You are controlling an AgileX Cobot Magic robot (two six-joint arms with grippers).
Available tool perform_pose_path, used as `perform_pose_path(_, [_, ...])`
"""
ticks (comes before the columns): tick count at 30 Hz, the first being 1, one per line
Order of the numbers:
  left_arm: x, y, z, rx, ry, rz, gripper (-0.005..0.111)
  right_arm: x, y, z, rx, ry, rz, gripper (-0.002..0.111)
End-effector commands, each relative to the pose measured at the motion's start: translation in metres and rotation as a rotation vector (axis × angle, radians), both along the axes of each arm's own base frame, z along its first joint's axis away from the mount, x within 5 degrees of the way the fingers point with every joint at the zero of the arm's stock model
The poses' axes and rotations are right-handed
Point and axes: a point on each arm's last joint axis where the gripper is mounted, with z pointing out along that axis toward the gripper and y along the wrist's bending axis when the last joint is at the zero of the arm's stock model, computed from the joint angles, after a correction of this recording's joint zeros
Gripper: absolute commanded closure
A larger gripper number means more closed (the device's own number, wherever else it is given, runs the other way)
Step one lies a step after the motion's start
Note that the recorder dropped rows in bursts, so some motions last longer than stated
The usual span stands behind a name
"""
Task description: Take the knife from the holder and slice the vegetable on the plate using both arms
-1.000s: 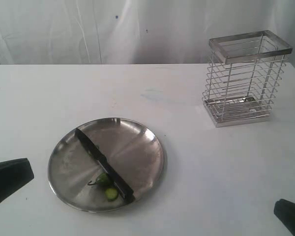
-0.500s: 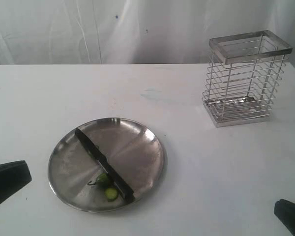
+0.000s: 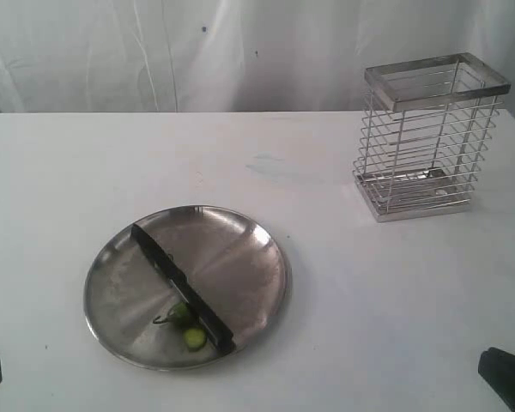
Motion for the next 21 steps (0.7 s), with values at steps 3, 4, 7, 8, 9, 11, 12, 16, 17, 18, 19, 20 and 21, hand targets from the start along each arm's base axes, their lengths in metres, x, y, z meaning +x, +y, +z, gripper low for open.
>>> perform_pose_path(3, [-0.005, 0.008, -0.021, -0.018, -0.121, 0.048, 0.107, 0.0, -0.001, -0.001, -0.004, -0.006, -0.006, 0.108])
perform_pose_path(4, [-0.005, 0.008, -0.024, -0.01, -0.128, 0.049, 0.107, 0.0, -0.001, -0.001, -0.004, -0.006, -0.006, 0.108])
perform_pose_path(7, [-0.004, 0.008, -0.025, -0.015, -0.139, 0.058, 0.107, 0.0, -0.001, -0.001, -0.004, -0.006, -0.006, 0.108])
perform_pose_path(8, [-0.005, 0.008, -0.027, -0.005, -0.122, 0.051, 0.107, 0.0, -0.001, -0.001, -0.004, -0.006, -0.006, 0.108])
perform_pose_path(9, [-0.005, 0.009, -0.028, 0.008, -0.124, 0.05, 0.107, 0.0, -0.001, -0.001, -0.004, -0.006, -0.006, 0.108])
perform_pose_path(11, [-0.004, 0.009, -0.028, 0.02, -0.128, 0.056, 0.107, 0.0, -0.001, -0.001, -0.004, -0.006, -0.006, 0.108])
perform_pose_path(12, [-0.004, 0.01, -0.028, 0.034, -0.134, 0.058, 0.107, 0.0, -0.001, -0.001, -0.004, -0.006, -0.006, 0.108])
perform_pose_path(16, [-0.003, 0.012, -0.028, 0.077, -0.158, 0.064, 0.107, 0.0, -0.001, -0.001, -0.004, -0.006, -0.006, 0.108])
perform_pose_path(17, [-0.003, 0.012, -0.028, 0.081, -0.16, 0.064, 0.107, 0.0, -0.001, -0.001, -0.004, -0.006, -0.006, 0.108])
perform_pose_path(18, [-0.003, 0.012, -0.028, 0.083, -0.161, 0.064, 0.107, 0.0, -0.001, -0.001, -0.004, -0.006, -0.006, 0.108])
perform_pose_path(19, [-0.003, 0.012, -0.028, 0.083, -0.161, 0.064, 0.107, 0.0, -0.001, -0.001, -0.004, -0.006, -0.006, 0.108])
perform_pose_path(20, [-0.003, 0.012, -0.028, 0.083, -0.161, 0.064, 0.107, 0.0, -0.001, -0.001, -0.004, -0.006, -0.006, 0.108])
perform_pose_path(21, [-0.003, 0.012, -0.028, 0.083, -0.161, 0.064, 0.107, 0.0, -0.001, -0.001, -0.004, -0.006, -0.006, 0.108])
